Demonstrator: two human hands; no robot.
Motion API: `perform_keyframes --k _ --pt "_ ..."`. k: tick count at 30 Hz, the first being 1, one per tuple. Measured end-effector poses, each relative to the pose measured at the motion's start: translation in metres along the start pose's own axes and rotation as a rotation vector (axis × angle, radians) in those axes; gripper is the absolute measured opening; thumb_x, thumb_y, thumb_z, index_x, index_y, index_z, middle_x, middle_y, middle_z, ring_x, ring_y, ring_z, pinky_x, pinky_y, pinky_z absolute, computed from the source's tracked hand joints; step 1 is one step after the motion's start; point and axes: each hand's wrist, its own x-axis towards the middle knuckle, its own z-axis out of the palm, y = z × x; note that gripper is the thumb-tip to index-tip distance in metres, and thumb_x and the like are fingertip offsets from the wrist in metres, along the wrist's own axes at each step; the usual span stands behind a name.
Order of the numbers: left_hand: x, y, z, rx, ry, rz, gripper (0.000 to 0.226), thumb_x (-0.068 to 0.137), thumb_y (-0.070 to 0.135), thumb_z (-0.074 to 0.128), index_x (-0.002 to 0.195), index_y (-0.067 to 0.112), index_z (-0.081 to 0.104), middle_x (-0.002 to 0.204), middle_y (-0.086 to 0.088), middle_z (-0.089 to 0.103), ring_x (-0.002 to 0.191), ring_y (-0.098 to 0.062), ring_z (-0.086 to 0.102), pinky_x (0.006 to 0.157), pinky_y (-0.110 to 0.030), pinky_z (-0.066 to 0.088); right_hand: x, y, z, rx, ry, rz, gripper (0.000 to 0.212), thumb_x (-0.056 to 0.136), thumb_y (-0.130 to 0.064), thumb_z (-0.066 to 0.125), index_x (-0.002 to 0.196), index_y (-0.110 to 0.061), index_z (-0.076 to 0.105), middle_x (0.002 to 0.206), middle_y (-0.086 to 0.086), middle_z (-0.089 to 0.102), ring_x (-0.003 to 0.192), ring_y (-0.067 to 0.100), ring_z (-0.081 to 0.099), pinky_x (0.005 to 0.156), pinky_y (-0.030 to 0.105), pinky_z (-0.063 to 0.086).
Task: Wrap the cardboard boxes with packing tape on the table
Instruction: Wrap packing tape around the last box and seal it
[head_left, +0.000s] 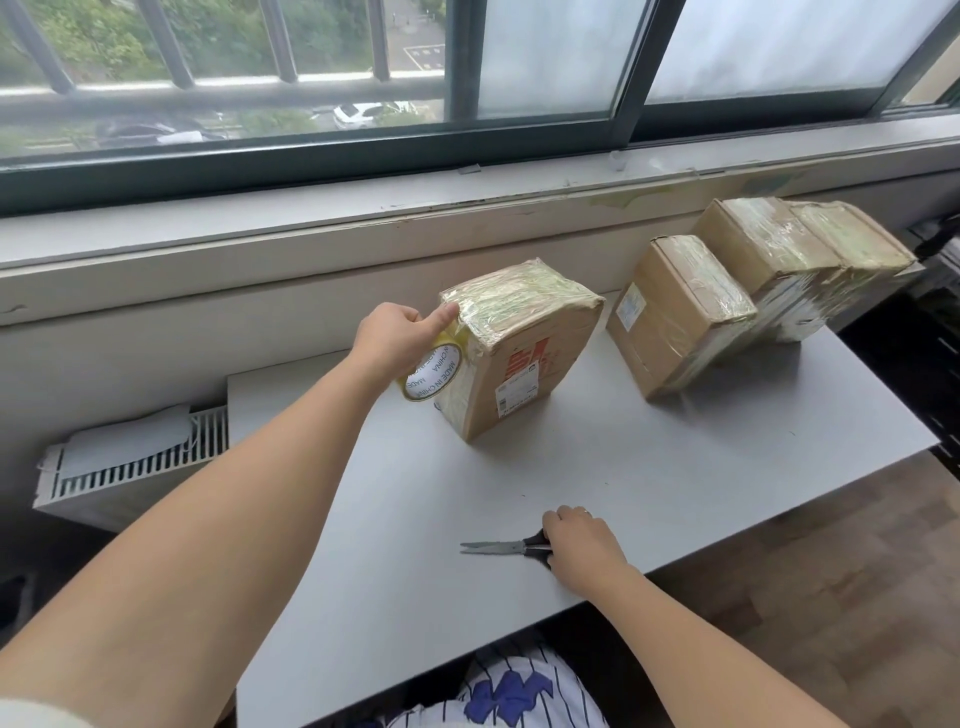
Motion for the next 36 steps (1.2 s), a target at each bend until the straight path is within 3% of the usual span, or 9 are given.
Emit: perform_keyframes --k 7,12,15,17,21,26,29,32,36 --pt "-0.005 -0.002 0.003 -0.011 0.004 -0.006 0.066 0.090 0.068 0.062 0.055 0.018 0.038 0.049 0.001 0.051 0.053 -0.019 0.051 0.060 -0.030 0.040 -0.001 -0.001 0.000 -0.058 -0.059 0.027 0.027 0.101 -0.030 0.053 0.123 -0.013 0.056 0.122 0.008 0.062 0.110 0.028 0.056 0.077 0.036 0.035" --pt "-0.009 -0.001 0.002 -0.006 0.002 -0.013 0.066 0.090 0.070 0.060 0.056 0.018 0.037 0.053 -0.001 0.052 0.055 -0.019 0.051 0.058 -0.030 0.039 -0.008 0.015 -0.030 0.384 -0.146 0.054 0.019 0.101 -0.030 0.054 0.115 -0.018 0.056 0.112 0.005 0.063 0.098 0.025 0.061 0.081 0.038 0.049" --pt "-0.011 -0.001 0.002 -0.008 -0.004 -0.018 0.065 0.089 0.072 0.059 0.058 0.017 0.040 0.055 -0.001 0.055 0.057 -0.019 0.053 0.059 -0.031 0.040 -0.017 0.026 -0.053 0.686 -0.130 0.018 0.005 0.099 -0.025 0.061 0.103 -0.022 0.059 0.098 -0.003 0.067 0.086 0.015 0.063 0.084 0.035 0.053" --pt "-0.011 0.000 0.001 -0.002 -0.008 -0.027 0.065 0.089 0.073 0.059 0.060 0.017 0.044 0.055 -0.001 0.057 0.058 -0.019 0.055 0.059 -0.031 0.041 -0.027 0.028 -0.070 0.836 -0.125 -0.007 0.004 0.099 -0.018 0.061 0.103 -0.017 0.063 0.088 -0.007 0.071 0.078 0.005 0.065 0.080 0.030 0.053" --pt "-0.011 0.001 0.001 -0.006 -0.012 -0.033 0.065 0.089 0.072 0.059 0.058 0.017 0.044 0.053 0.000 0.056 0.058 -0.019 0.054 0.059 -0.031 0.039 -0.038 0.026 -0.102 1.004 -0.127 -0.040 0.024 0.094 -0.031 0.070 0.103 -0.010 0.064 0.071 -0.014 0.066 0.069 0.001 0.060 0.075 0.022 0.046" --pt "-0.011 -0.001 -0.002 0.016 -0.035 -0.033 0.065 0.090 0.072 0.058 0.059 0.016 0.046 0.055 -0.001 0.056 0.058 -0.020 0.054 0.061 -0.031 0.041 -0.038 0.010 -0.149 1.196 -0.052 -0.127 0.035 0.092 -0.050 0.063 0.094 -0.015 0.059 0.076 -0.008 0.064 0.077 0.012 0.058 0.078 0.028 0.045" --pt "-0.009 -0.003 -0.008 0.028 -0.028 -0.032 0.065 0.091 0.072 0.057 0.060 0.016 0.047 0.056 -0.001 0.057 0.060 -0.022 0.056 0.062 -0.031 0.043 -0.035 0.000 -0.169 1.221 -0.047 -0.187 0.052 0.082 -0.065 0.060 0.089 -0.013 0.054 0.072 -0.005 0.062 0.074 0.017 0.053 0.074 0.028 0.046" --pt "-0.007 -0.004 -0.014 0.058 -0.044 -0.026 0.065 0.090 0.071 0.059 0.058 0.017 0.044 0.055 0.000 0.053 0.056 -0.020 0.054 0.059 -0.030 0.040 -0.035 -0.004 -0.173 1.274 -0.085 -0.189 0.046 0.087 -0.059 0.056 0.085 -0.013 0.050 0.070 -0.001 0.059 0.073 0.022 0.049 0.070 0.027 0.045" --pt "-0.006 -0.002 -0.015 0.098 -0.039 -0.002 0.066 0.086 0.074 0.062 0.057 0.019 0.038 0.056 0.001 0.049 0.056 -0.019 0.050 0.060 -0.030 0.039 -0.037 -0.001 -0.174 1.149 -0.081 -0.187 0.053 0.082 -0.067 0.059 0.083 -0.016 0.047 0.070 -0.001 0.058 0.071 0.019 0.051 0.070 0.030 0.041"
